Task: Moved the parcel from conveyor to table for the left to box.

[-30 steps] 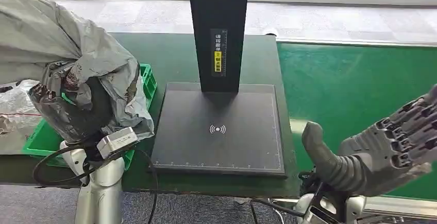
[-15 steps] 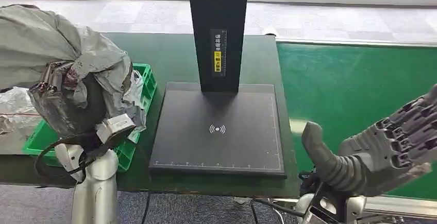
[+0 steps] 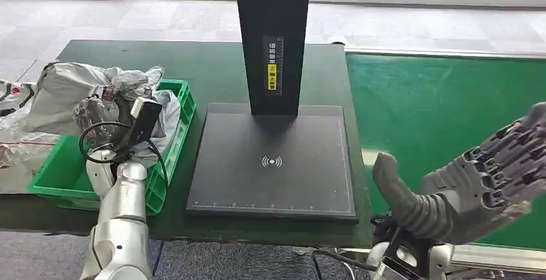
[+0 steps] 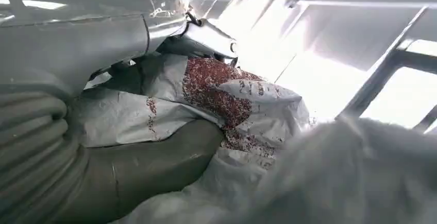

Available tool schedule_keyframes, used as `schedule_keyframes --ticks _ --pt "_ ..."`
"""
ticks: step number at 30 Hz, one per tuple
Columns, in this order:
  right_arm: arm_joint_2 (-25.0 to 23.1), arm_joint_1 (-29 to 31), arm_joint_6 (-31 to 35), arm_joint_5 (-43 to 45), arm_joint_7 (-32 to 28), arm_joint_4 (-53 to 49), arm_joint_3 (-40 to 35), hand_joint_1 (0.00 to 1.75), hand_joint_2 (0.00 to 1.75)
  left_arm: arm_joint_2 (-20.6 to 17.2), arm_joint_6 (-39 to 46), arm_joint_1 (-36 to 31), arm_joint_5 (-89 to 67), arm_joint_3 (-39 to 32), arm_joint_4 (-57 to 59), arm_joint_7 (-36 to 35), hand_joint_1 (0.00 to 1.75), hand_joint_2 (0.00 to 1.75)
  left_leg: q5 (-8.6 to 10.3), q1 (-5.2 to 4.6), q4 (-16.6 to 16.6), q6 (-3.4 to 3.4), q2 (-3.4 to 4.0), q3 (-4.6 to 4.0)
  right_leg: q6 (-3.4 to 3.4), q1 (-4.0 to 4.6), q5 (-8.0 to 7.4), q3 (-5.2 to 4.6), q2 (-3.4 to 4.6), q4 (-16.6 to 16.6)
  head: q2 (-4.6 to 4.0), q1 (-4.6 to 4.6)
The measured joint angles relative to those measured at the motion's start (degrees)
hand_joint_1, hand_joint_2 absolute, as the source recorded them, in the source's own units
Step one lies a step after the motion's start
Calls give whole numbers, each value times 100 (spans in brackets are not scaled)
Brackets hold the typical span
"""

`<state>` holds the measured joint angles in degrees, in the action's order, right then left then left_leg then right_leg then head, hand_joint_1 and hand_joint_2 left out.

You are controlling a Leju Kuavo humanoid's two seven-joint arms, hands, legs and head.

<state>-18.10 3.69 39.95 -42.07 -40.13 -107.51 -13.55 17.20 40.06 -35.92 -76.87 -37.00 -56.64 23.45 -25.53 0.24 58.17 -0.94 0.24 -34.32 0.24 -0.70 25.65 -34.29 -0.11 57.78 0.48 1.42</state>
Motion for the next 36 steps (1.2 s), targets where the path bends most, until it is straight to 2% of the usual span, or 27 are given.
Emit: schedule_keyframes --ticks 7,15,16,17,18,25,26,32,36 --pt "0 15 0 0 0 57 -26 0 175 -116 15 -281 -293 -248 699 -276 175 175 0 0 0 0 -6 -1 0 0 1 1 -7 0 0 0" --pt "0 29 0 13 0 111 -81 0 175 -376 17 -614 -689 -245 1628 -1351 175 175 3 0 0 -2 -6 4 0 0 0 6 -8 0 0 0" --pt "0 29 -2 15 0 118 -81 0 175 -448 17 -702 -758 -245 1894 -1529 138 175 3 0 0 -3 -6 6 0 0 0 9 -8 0 0 0" --pt "0 30 0 20 0 127 -83 0 175 -507 22 -764 -789 -245 2070 -1674 19 175 4 0 -1 -3 -6 9 0 1 0 12 -8 0 0 0" --pt "0 30 0 20 0 135 -83 0 175 -566 26 -814 -804 -245 2208 -1722 0 175 4 0 -1 -3 -6 13 0 1 0 15 -7 0 0 0" --pt "0 33 0 28 0 173 -85 0 175 -811 2 -1065 -914 -245 2888 -2232 0 175 3 0 -2 -3 -7 30 -1 -1 2 34 -11 0 0 0" --pt "0 33 0 28 0 177 -85 0 175 -824 18 -1069 -859 -245 2901 -2229 0 0 3 0 -1 -3 -7 30 -1 -1 2 35 -11 0 0 0" --pt "0 32 0 26 0 195 -85 0 175 -850 50 -979 -484 -246 2736 -1959 0 0 3 0 -1 -3 -7 32 -1 -1 2 37 -11 0 0 0" --pt "0 31 0 17 0 197 -85 0 175 -663 50 -713 22 -345 2003 -1085 0 0 4 0 -1 -3 -7 28 -1 0 2 31 -11 0 0 0"
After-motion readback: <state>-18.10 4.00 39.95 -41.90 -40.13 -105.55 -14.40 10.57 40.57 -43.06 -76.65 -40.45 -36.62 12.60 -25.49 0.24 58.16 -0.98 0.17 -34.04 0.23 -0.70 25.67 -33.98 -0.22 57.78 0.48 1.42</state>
